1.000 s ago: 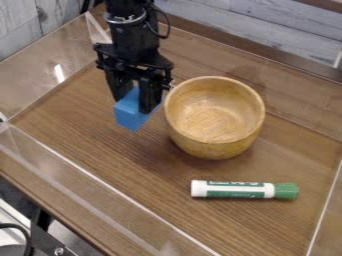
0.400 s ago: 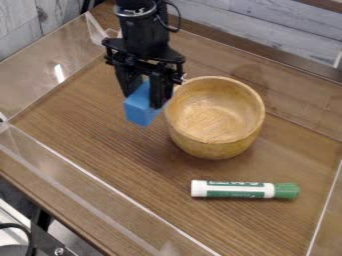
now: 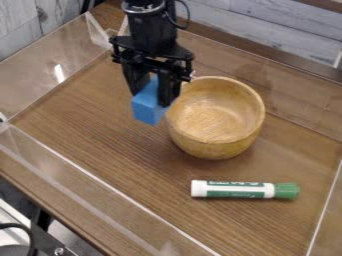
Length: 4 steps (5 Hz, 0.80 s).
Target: Put the blue block in the brown bowl
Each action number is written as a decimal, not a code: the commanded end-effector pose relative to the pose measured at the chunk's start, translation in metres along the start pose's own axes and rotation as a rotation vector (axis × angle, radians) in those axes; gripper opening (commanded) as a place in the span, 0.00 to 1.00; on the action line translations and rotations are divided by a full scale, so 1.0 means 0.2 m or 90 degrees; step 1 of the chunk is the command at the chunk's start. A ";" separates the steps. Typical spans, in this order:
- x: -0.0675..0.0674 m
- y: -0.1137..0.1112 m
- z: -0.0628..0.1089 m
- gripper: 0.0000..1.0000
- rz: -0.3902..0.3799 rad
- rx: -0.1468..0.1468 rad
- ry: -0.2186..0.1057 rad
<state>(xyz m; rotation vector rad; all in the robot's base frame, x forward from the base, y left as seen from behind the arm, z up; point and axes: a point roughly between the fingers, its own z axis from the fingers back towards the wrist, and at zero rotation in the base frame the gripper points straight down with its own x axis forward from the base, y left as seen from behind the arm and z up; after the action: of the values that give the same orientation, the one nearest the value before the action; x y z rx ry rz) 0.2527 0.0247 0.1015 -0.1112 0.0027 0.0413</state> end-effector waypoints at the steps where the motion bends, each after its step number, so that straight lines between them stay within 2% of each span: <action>1: 0.06 -0.03 0.12 0.00 -0.005 0.003 -0.061; 4: 0.09 -0.10 0.13 0.00 -0.003 -0.007 -0.078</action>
<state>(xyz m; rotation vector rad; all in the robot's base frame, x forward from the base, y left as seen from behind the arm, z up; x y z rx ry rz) 0.2640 0.0075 0.1082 -0.1240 -0.0398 0.0459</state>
